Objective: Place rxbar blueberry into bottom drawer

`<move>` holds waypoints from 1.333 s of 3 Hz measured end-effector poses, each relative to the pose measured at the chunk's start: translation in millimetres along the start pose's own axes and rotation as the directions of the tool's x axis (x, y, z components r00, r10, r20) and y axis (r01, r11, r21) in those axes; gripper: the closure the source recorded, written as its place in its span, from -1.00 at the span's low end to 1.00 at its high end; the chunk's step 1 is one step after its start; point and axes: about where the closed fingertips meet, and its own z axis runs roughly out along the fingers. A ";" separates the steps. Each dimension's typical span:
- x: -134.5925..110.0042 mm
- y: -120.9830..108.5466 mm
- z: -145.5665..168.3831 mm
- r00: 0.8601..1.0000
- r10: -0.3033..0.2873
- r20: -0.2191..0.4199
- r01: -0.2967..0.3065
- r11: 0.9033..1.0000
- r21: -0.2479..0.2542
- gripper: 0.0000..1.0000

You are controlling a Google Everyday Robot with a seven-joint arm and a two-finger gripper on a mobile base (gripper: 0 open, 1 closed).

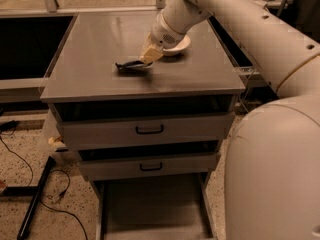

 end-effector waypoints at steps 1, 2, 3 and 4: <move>0.0 0.0 0.2 1.000 0.000 0.000 0.000 1.000 0.000 0.21; 0.0 0.0 0.2 1.000 0.000 0.000 0.000 1.000 0.000 -0.25; 0.0 0.0 0.3 1.000 0.000 0.000 0.000 1.000 0.000 -0.71; 0.0 0.0 0.3 1.000 0.000 0.000 0.000 1.000 0.000 -1.00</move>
Offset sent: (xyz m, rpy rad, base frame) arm 0.0001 0.0001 -0.0001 0.0001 0.0001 0.0000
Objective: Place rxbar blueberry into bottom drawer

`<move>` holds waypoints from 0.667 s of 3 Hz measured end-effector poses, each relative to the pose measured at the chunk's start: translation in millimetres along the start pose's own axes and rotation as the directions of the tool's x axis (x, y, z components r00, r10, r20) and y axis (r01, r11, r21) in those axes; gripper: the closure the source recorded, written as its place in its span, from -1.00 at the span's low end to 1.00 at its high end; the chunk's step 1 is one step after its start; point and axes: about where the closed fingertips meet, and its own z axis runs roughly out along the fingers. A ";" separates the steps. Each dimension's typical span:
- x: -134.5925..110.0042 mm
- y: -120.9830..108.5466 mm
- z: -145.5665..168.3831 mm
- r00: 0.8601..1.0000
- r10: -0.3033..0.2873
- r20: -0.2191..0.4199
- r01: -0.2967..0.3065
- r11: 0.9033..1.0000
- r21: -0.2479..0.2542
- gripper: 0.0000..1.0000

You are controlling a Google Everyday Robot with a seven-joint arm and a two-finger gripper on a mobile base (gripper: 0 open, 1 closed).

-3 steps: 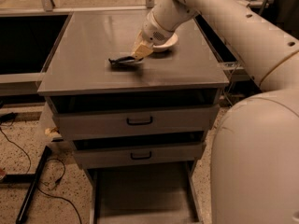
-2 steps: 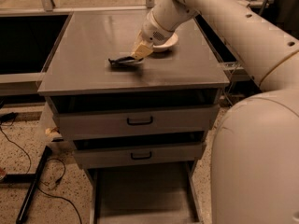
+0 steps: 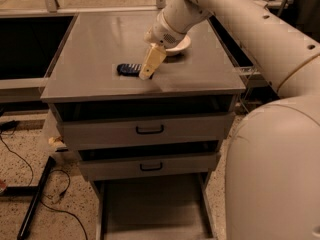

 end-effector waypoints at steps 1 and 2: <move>0.0 0.0 0.2 1.000 0.000 0.000 0.000 1.000 0.000 -1.00; 0.1 -2.8 14.2 1.000 0.006 0.004 -0.006 1.000 -0.028 -1.00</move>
Offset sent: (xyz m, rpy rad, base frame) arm 0.0153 0.0122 -0.0164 0.0075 0.0481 0.0199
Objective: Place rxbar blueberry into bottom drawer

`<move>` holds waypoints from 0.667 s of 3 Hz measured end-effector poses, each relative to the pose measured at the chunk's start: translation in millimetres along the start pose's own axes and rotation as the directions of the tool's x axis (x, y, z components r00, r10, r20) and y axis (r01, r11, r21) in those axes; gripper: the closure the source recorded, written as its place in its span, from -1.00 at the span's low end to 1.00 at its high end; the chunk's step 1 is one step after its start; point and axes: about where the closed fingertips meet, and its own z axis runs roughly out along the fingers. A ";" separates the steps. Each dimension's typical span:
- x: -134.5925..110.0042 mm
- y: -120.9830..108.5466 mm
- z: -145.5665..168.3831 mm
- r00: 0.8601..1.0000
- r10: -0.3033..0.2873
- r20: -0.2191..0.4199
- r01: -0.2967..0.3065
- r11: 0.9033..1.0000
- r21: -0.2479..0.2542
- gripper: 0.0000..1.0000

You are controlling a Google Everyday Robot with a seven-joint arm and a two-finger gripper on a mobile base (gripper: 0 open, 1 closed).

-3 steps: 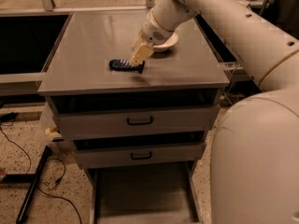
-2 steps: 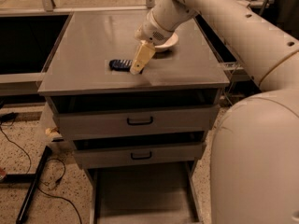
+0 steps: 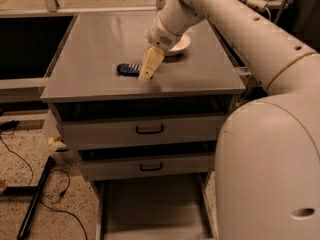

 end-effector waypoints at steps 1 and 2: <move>0.2 -1.0 20.4 1.000 0.010 0.005 -0.010 0.999 -0.046 -1.00; 2.2 0.9 32.2 1.000 0.024 0.006 -0.023 0.997 -0.077 -1.00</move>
Offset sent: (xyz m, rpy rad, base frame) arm 0.0075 0.0171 -0.0333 0.0077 0.1094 0.0288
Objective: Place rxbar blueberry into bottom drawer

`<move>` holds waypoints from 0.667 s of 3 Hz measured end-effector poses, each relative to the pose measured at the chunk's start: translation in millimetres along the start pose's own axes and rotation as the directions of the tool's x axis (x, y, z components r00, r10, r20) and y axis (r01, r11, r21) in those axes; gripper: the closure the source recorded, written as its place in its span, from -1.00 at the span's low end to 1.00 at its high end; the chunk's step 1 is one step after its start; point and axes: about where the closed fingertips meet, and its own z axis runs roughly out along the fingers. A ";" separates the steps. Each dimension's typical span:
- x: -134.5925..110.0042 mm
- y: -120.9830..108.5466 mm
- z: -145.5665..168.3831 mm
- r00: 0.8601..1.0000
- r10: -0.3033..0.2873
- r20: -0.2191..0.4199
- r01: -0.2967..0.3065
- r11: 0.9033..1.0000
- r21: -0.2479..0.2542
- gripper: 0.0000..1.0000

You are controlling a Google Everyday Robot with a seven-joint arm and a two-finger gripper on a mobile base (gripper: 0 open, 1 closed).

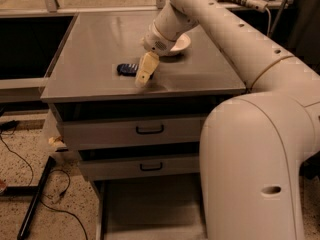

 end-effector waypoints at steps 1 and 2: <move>5.9 3.8 0.6 1.000 0.019 -0.005 -0.019 1.000 -0.009 -1.00; 5.9 3.9 0.6 1.000 0.019 -0.005 -0.019 1.000 -0.009 -0.61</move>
Offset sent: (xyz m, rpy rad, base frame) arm -0.0028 -0.0039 -0.0039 -0.0030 0.0165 -0.0096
